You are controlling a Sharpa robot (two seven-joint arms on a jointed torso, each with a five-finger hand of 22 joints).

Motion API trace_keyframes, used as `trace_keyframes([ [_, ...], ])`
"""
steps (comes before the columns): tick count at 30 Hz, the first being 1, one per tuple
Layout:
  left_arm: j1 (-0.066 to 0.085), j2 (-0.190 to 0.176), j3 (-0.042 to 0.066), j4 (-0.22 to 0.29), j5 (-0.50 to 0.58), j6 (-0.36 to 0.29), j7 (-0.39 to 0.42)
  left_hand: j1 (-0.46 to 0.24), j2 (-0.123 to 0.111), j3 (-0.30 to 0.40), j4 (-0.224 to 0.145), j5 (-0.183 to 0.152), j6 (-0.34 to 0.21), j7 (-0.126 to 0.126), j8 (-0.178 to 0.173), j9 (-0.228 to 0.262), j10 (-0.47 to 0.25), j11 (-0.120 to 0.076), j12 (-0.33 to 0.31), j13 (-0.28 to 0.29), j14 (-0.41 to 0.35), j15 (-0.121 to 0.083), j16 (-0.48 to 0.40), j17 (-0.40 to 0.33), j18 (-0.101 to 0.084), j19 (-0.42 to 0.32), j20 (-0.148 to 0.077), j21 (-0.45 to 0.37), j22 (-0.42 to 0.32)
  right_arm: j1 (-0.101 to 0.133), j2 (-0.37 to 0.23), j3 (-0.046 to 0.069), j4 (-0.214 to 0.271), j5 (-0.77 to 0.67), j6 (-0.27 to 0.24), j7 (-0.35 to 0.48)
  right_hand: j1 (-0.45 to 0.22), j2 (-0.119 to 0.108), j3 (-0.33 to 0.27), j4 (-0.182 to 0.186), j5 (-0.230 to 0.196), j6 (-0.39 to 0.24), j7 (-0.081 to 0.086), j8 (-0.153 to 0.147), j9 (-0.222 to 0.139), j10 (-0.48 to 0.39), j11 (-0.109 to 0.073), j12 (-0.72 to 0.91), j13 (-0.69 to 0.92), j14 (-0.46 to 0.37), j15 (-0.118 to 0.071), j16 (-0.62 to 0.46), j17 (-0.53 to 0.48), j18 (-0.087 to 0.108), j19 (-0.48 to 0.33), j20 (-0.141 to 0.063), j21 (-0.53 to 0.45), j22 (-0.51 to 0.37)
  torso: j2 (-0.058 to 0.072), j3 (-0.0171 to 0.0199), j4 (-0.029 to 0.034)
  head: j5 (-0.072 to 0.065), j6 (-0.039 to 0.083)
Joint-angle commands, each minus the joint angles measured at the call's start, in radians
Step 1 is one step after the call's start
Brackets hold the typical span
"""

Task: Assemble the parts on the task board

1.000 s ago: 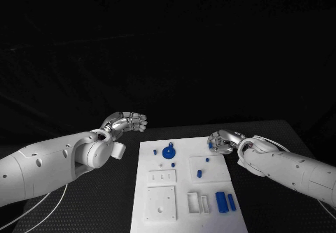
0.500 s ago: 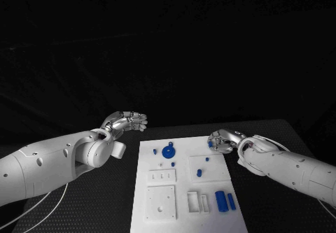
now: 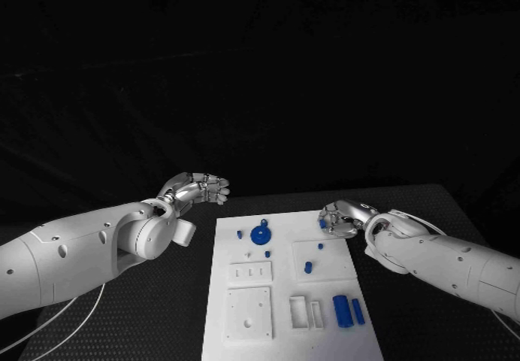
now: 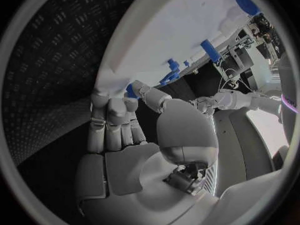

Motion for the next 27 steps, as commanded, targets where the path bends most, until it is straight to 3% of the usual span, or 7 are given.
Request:
trace_keyframes([
  [1,0.001,0.004,0.001,0.005,-0.029,0.022,-0.007,-0.01,-0.003,-0.002,-0.001,-0.004,0.008,0.002,0.005,0.001,0.008,0.001,0.005,0.002,0.005,0.0,0.003,0.002,0.009,0.005,0.0,0.005,0.022,0.0,-0.001,0.0,0.008,-0.009,-0.026,-0.03,-0.006,0.009,0.001,-0.006,-0.002,0.191,-0.02,0.006,0.003,-0.017,-0.033,0.005,-0.002,0.003,-0.008,-0.006,0.002,0.023,0.008,-0.004,0.004,0.017,0.0,-0.0004,0.0001,-0.002,0.004],
  [9,0.001,0.004,0.001,0.008,-0.106,0.066,-0.066,-0.019,-0.001,-0.004,0.001,-0.004,0.022,-0.004,0.009,0.006,0.02,-0.004,0.009,0.006,0.004,0.0,0.004,0.006,0.007,0.005,-0.002,0.008,0.021,0.003,-0.017,0.0,0.067,-0.022,-0.055,-0.083,-0.014,0.009,0.009,-0.013,-0.002,0.213,-0.03,0.023,0.022,-0.002,-0.041,0.01,-0.002,0.01,-0.016,-0.008,0.002,0.023,0.014,-0.005,0.005,0.015,0.0,-0.0005,-0.0002,-0.002,0.005],
  [17,0.001,0.017,0.001,0.027,-0.178,0.067,-0.18,-0.075,0.001,-0.037,0.025,-0.014,0.082,-0.028,0.02,0.017,0.11,-0.049,0.056,0.044,0.074,-0.042,0.077,0.049,0.013,0.064,-0.037,0.063,0.026,0.045,-0.023,0.001,0.178,-0.088,-0.046,-0.195,-0.019,-0.015,0.054,-0.015,0.001,0.229,-0.037,0.032,0.043,0.017,-0.048,0.019,0.0,0.022,-0.022,-0.008,0.003,0.023,0.024,-0.006,0.006,0.014,-0.004,-0.0015,-0.006,0.0,0.014],
  [22,0.002,0.042,0.001,0.037,-0.233,0.059,-0.275,-0.075,0.002,-0.039,0.024,-0.014,0.092,-0.032,0.022,0.019,0.129,-0.059,0.069,0.052,0.091,-0.052,0.096,0.059,0.015,0.079,-0.044,0.078,0.027,0.073,-0.019,0.001,0.252,-0.13,-0.018,-0.286,-0.021,-0.018,0.061,-0.014,0.002,0.23,-0.037,0.031,0.045,0.02,-0.049,0.02,0.001,0.023,-0.022,-0.008,0.003,0.023,0.026,-0.006,0.007,0.014,-0.011,-0.0065,-0.0132,0.004,0.024],
  [23,0.002,0.046,0.001,0.039,-0.243,0.058,-0.296,-0.073,-0.002,-0.056,0.021,-0.016,0.102,-0.046,0.022,0.02,0.227,-0.098,0.139,0.091,0.18,-0.101,0.186,0.105,0.03,0.157,-0.07,0.146,0.031,0.078,-0.017,0.001,0.264,-0.137,-0.012,-0.298,-0.028,-0.026,0.073,-0.014,0.06,0.241,-0.041,0.035,0.049,0.028,-0.051,0.023,0.002,0.027,-0.022,-0.006,0.004,0.023,0.03,-0.004,0.009,0.015,-0.013,-0.0078,-0.0149,0.006,0.025],
  [25,0.004,0.055,0.001,0.045,-0.259,0.051,-0.334,-0.082,-0.001,-0.073,0.019,-0.013,0.115,-0.059,0.002,0.015,0.208,-0.103,0.21,0.154,0.138,-0.133,0.296,0.173,0.028,0.161,-0.106,0.241,0.025,0.091,-0.012,0.001,0.296,-0.156,-0.007,-0.329,-0.041,-0.03,0.091,-0.02,0.076,0.244,-0.042,0.032,0.054,0.033,-0.053,0.023,0.001,0.031,-0.024,-0.006,0.005,0.023,0.035,-0.004,0.012,0.016,-0.019,-0.0104,-0.018,0.01,0.027],
  [27,0.005,0.064,0.001,0.048,-0.27,0.04,-0.36,-0.099,-0.005,-0.074,0.035,-0.027,0.107,-0.056,-0.012,0.011,0.219,-0.111,0.254,0.188,0.152,-0.138,0.334,0.183,0.022,0.159,-0.116,0.27,0.027,0.098,-0.008,0.001,0.321,-0.176,0.0,-0.352,-0.046,-0.032,0.098,-0.022,0.083,0.246,-0.042,0.031,0.056,0.034,-0.053,0.022,0.001,0.032,-0.024,-0.007,0.005,0.023,0.036,-0.003,0.013,0.016,-0.024,-0.0121,-0.0206,0.015,0.029],
])
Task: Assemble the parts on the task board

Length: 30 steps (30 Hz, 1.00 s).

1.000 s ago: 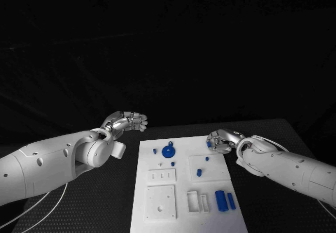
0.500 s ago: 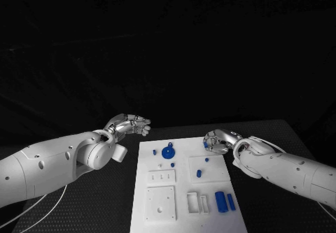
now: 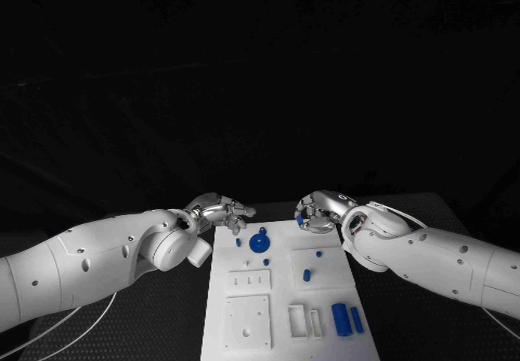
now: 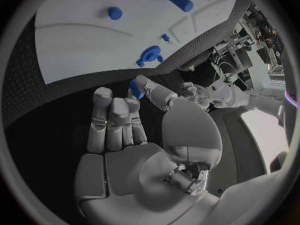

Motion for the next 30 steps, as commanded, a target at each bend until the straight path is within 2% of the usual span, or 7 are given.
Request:
trace_keyframes([
  [1,0.003,0.016,0.001,0.007,-0.071,-0.011,-0.122,-0.022,-0.011,-0.001,0.019,-0.01,-0.005,-0.005,-0.019,-0.005,-0.01,-0.007,0.058,0.049,-0.001,-0.014,0.054,0.017,-0.002,-0.001,-0.025,0.05,0.027,0.011,0.011,0.0,0.037,-0.085,0.032,-0.111,-0.011,0.002,0.01,-0.001,0.012,0.153,0.036,0.004,0.015,0.007,0.001,-0.004,0.0,0.005,0.0,-0.003,0.001,0.002,0.006,0.001,0.006,0.016,-0.015,-0.0062,-0.0085,0.009,0.005],
  [5,0.003,0.043,0.0,0.0,-0.071,-0.028,-0.155,-0.057,-0.036,-0.004,0.051,-0.018,-0.014,-0.001,-0.037,-0.008,-0.042,-0.005,0.102,0.091,-0.013,-0.018,0.08,0.012,-0.009,-0.015,-0.038,0.077,0.024,0.014,0.027,0.0,0.061,-0.101,0.034,-0.136,-0.014,-0.002,0.018,-0.002,0.021,0.156,0.035,0.003,0.019,0.009,0.001,-0.005,0.0,0.007,-0.001,-0.003,0.002,0.002,0.008,0.001,0.007,0.016,-0.023,-0.0105,-0.0121,0.02,0.005],
  [12,0.003,0.081,-0.003,-0.009,-0.072,-0.044,-0.178,-0.08,-0.053,0.001,0.086,-0.021,-0.027,0.003,-0.053,-0.01,-0.076,0.0,0.14,0.13,-0.026,-0.018,0.1,0.0,-0.015,-0.03,-0.046,0.098,0.022,0.017,0.052,0.0,0.092,-0.111,0.042,-0.159,-0.016,-0.003,0.021,-0.002,0.025,0.157,0.034,0.002,0.021,0.01,0.0,-0.005,0.0,0.007,-0.002,-0.004,0.002,0.002,0.009,0.002,0.007,0.016,-0.032,-0.0148,-0.0125,0.034,0.005],
  [20,0.003,0.087,-0.003,-0.01,-0.077,-0.042,-0.188,-0.095,-0.053,0.002,0.112,-0.022,-0.021,0.002,-0.053,-0.006,-0.091,0.0,0.157,0.148,-0.031,-0.019,0.111,-0.008,-0.016,-0.037,-0.047,0.107,0.021,0.017,0.069,0.0,0.101,-0.122,0.048,-0.166,-0.018,-0.004,0.023,-0.002,0.027,0.158,0.034,0.001,0.022,0.011,0.0,-0.005,0.0,0.007,-0.002,-0.004,0.002,0.002,0.01,0.002,0.007,0.016,-0.033,-0.0163,-0.0133,0.033,0.007],
  [30,0.002,0.097,-0.003,-0.008,-0.091,-0.029,-0.203,-0.096,-0.05,0.002,0.118,-0.022,-0.018,0.001,-0.052,-0.004,-0.096,-0.001,0.163,0.155,-0.033,-0.019,0.115,-0.011,-0.016,-0.039,-0.048,0.111,0.02,0.017,0.081,0.0,0.112,-0.125,0.053,-0.167,-0.019,-0.005,0.025,-0.002,0.03,0.158,0.034,0.0,0.023,0.011,0.0,-0.006,0.0,0.008,-0.002,-0.004,0.002,0.002,0.01,0.002,0.007,0.016,-0.031,-0.0152,-0.0121,0.033,0.002],
])
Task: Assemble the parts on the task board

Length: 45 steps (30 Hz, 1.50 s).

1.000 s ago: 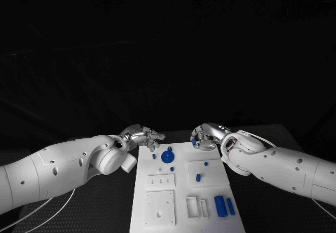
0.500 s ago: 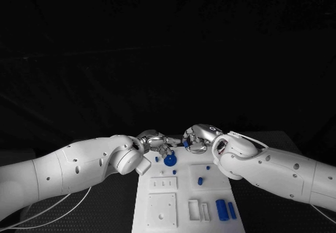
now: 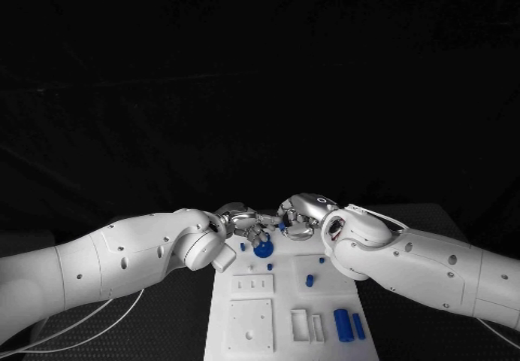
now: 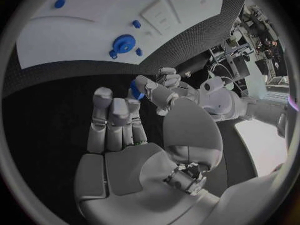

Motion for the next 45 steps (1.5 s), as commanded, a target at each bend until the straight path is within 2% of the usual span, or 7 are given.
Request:
trace_keyframes([
  [1,0.001,0.005,0.0,0.003,-0.013,0.003,-0.013,-0.008,0.003,0.001,0.007,-0.004,0.005,-0.005,-0.003,0.002,-0.008,-0.002,0.004,0.002,-0.007,0.0,0.006,-0.002,-0.008,-0.005,-0.029,0.005,0.02,0.0,0.006,0.0,0.004,-0.019,0.016,-0.01,-0.006,0.001,0.006,0.0,0.007,0.152,0.035,0.0,0.02,0.006,0.002,-0.006,0.0,0.008,-0.002,-0.005,0.001,0.005,0.006,-0.001,0.003,0.016,0.001,-0.0004,0.0005,-0.001,-0.002],
  [4,0.001,0.008,0.0,0.001,-0.013,0.005,-0.015,-0.004,0.005,0.002,0.005,-0.004,0.006,-0.006,-0.003,0.003,-0.01,-0.002,0.006,0.005,-0.007,0.0,0.008,-0.003,-0.007,-0.007,-0.03,0.007,0.02,0.0,0.007,0.0,0.008,-0.021,0.014,-0.012,-0.007,0.001,0.006,0.001,0.008,0.152,0.035,-0.001,0.02,0.006,0.002,-0.006,0.0,0.008,-0.002,-0.005,0.001,0.005,0.007,-0.001,0.003,0.016,0.001,-0.0015,0.0012,-0.001,-0.003],
  [8,0.001,0.01,0.0,-0.001,-0.013,0.004,-0.02,0.0,0.011,0.001,0.004,-0.004,0.008,-0.006,-0.003,0.004,-0.012,-0.003,0.009,0.008,-0.008,0.0,0.011,-0.005,-0.008,-0.008,-0.03,0.009,0.02,0.0,0.01,0.0,0.011,-0.021,0.015,-0.011,-0.007,0.001,0.007,0.001,0.009,0.152,0.035,-0.001,0.021,0.006,0.002,-0.006,0.0,0.008,-0.002,-0.005,0.001,0.005,0.007,-0.001,0.003,0.016,0.001,-0.0006,0.0011,0.0,-0.005],
  [17,0.001,0.011,0.0,-0.006,-0.014,0.006,-0.027,-0.001,0.016,-0.001,0.006,-0.004,0.007,-0.006,-0.004,0.004,-0.013,-0.002,0.011,0.011,-0.009,0.0,0.013,-0.007,-0.008,-0.009,-0.03,0.011,0.019,0.0,0.011,0.0,0.028,-0.021,0.018,-0.012,-0.008,0.0,0.008,0.001,0.011,0.152,0.035,-0.001,0.021,0.006,0.002,-0.007,0.0,0.008,-0.003,-0.005,0.001,0.005,0.007,-0.001,0.003,0.016,0.001,-0.0013,0.0004,0.001,-0.004],
  [24,0.001,0.014,0.0,-0.006,-0.019,0.016,-0.034,0.003,0.033,-0.002,0.005,-0.003,0.017,-0.008,0.0,0.007,-0.016,-0.005,0.016,0.016,-0.009,-0.001,0.018,-0.011,-0.008,-0.011,-0.03,0.015,0.019,0.0,0.014,0.0,0.029,-0.022,0.025,-0.013,-0.008,0.0,0.008,0.001,0.012,0.153,0.035,-0.002,0.022,0.007,0.002,-0.007,0.0,0.008,-0.003,-0.005,0.002,0.005,0.007,-0.001,0.003,0.016,0.001,-0.0018,0.0003,0.001,-0.003],
  [35,0.001,0.017,0.0,-0.004,-0.019,0.021,-0.029,0.033,0.086,-0.006,-0.029,-0.001,0.031,-0.012,0.001,0.011,-0.022,-0.008,0.025,0.027,-0.012,-0.002,0.03,-0.026,-0.009,-0.019,-0.032,0.026,0.018,0.0,0.029,0.0,0.018,-0.021,0.035,-0.013,-0.009,0.0,0.009,0.001,0.013,0.153,0.035,-0.002,0.022,0.007,0.002,-0.007,0.0,0.008,-0.003,-0.005,0.002,0.005,0.007,-0.001,0.003,0.015,0.001,-0.0012,0.0002,-0.001,-0.006],
  [45,0.001,0.016,0.0,-0.007,-0.018,0.021,-0.026,0.074,0.152,0.01,-0.09,0.004,0.049,-0.015,0.002,0.014,-0.024,-0.011,0.025,0.032,-0.015,-0.002,0.041,-0.044,-0.012,-0.025,-0.031,0.034,0.016,0.0,0.029,-0.001,0.018,-0.019,0.041,-0.012,-0.009,0.0,0.009,0.001,0.014,0.153,0.035,-0.003,0.023,0.007,0.002,-0.007,0.0,0.008,-0.003,-0.006,0.002,0.005,0.008,-0.001,0.002,0.015,0.001,-0.0008,0.0001,0.001,-0.007],
])
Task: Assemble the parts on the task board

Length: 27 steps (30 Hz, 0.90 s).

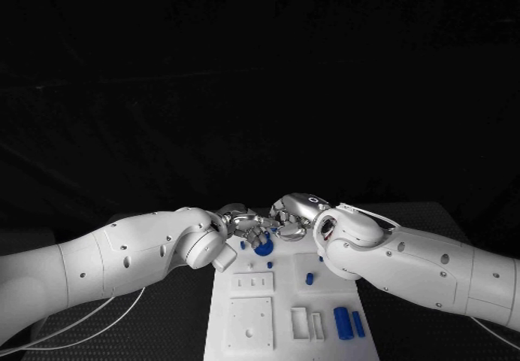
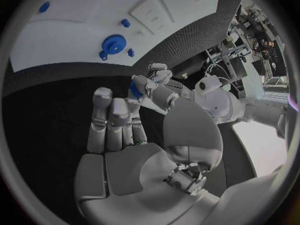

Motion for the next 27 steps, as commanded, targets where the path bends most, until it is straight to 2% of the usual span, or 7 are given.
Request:
trace_keyframes([
  [1,0.002,0.005,0.002,0.002,-0.001,0.015,0.016,0.004,0.018,0.003,-0.013,0.005,0.008,-0.001,0.002,0.002,-0.006,0.0,0.002,0.001,-0.008,-0.001,0.006,-0.004,-0.005,-0.007,-0.035,0.005,0.016,-0.002,0.003,-0.001,0.003,-0.007,0.024,0.006,-0.007,0.003,0.006,-0.002,0.006,0.15,0.037,0.002,0.015,0.007,0.001,-0.004,0.0,0.005,0.0,-0.006,0.001,0.008,0.008,-0.001,0.002,0.015,0.0,0.0003,-0.0007,0.002,-0.001],
  [4,0.002,0.005,0.002,0.002,-0.001,0.015,0.018,0.014,0.037,0.018,-0.032,0.007,0.021,-0.004,0.006,0.005,-0.005,-0.003,0.001,0.002,-0.008,-0.002,0.011,-0.01,-0.006,-0.008,-0.035,0.007,0.015,-0.002,0.004,-0.002,0.001,-0.007,0.026,0.005,-0.008,0.003,0.007,-0.002,0.006,0.15,0.037,0.002,0.015,0.007,0.001,-0.004,0.0,0.005,0.0,-0.006,0.001,0.008,0.008,-0.001,0.002,0.015,0.0,0.0005,-0.0014,0.002,-0.001],
  [7,0.002,0.005,0.002,0.002,-0.001,0.013,0.018,0.026,0.033,0.066,-0.033,-0.001,0.033,-0.006,0.007,0.007,-0.002,-0.005,0.0,0.003,-0.008,-0.001,0.015,-0.019,-0.007,-0.006,-0.035,0.009,0.012,-0.002,0.004,-0.002,-0.001,-0.006,0.027,0.006,-0.008,0.003,0.007,-0.001,0.007,0.15,0.037,0.002,0.015,0.007,0.001,-0.004,0.0,0.005,0.0,-0.006,0.001,0.008,0.008,-0.001,0.002,0.015,0.0,0.0009,-0.0015,0.002,-0.001],
  [13,0.002,0.004,0.002,0.0,0.006,0.009,0.021,0.023,0.049,0.111,-0.041,0.006,0.061,-0.013,0.018,0.02,0.0,-0.01,-0.002,0.004,-0.009,-0.001,0.024,-0.03,-0.01,-0.007,-0.035,0.014,0.012,-0.003,0.002,-0.004,-0.003,-0.004,0.029,0.006,-0.008,0.003,0.007,-0.001,0.007,0.15,0.037,0.001,0.016,0.007,0.001,-0.004,0.0,0.005,0.0,-0.006,0.001,0.008,0.008,-0.001,0.002,0.015,0.0,0.0016,-0.0012,0.003,-0.001],
  [16,0.002,0.004,0.002,0.001,0.007,0.004,0.023,-0.006,0.049,0.129,-0.053,0.074,0.078,-0.017,0.024,0.034,0.003,-0.013,-0.002,0.006,-0.011,-0.001,0.032,-0.041,-0.012,-0.01,-0.035,0.019,0.012,-0.004,0.003,-0.004,-0.002,-0.003,0.031,0.007,-0.008,0.003,0.007,-0.001,0.007,0.15,0.037,0.001,0.016,0.007,0.001,-0.004,0.0,0.005,0.0,-0.006,0.001,0.008,0.008,-0.001,0.002,0.015,0.0,0.0014,-0.001,0.003,-0.002],
  [21,0.002,0.006,0.002,0.0,0.009,-0.001,0.024,-0.061,0.07,0.144,-0.09,0.153,0.094,-0.021,0.027,0.056,0.006,-0.016,-0.003,0.009,-0.015,-0.002,0.047,-0.057,-0.013,-0.012,-0.036,0.027,0.011,-0.005,0.006,-0.005,-0.003,-0.001,0.034,0.008,-0.008,0.003,0.007,-0.002,0.007,0.15,0.037,0.001,0.016,0.007,0.001,-0.004,0.0,0.005,0.0,-0.006,0.001,0.008,0.008,-0.001,0.002,0.015,0.001,0.0019,-0.0017,0.003,-0.002],
  [27,0.002,0.008,0.002,-0.003,0.009,-0.006,0.02,-0.091,0.085,0.154,-0.113,0.177,0.104,-0.025,0.028,0.07,0.011,-0.018,0.0,0.013,-0.014,-0.003,0.059,-0.065,-0.013,-0.013,-0.037,0.032,0.01,-0.007,0.006,-0.006,-0.002,0.005,0.035,0.011,-0.009,0.003,0.007,-0.002,0.008,0.15,0.038,0.001,0.016,0.007,0.001,-0.004,0.0,0.005,0.0,-0.006,0.001,0.008,0.008,0.0,0.002,0.015,0.001,0.0015,-0.0014,0.002,-0.003],
])
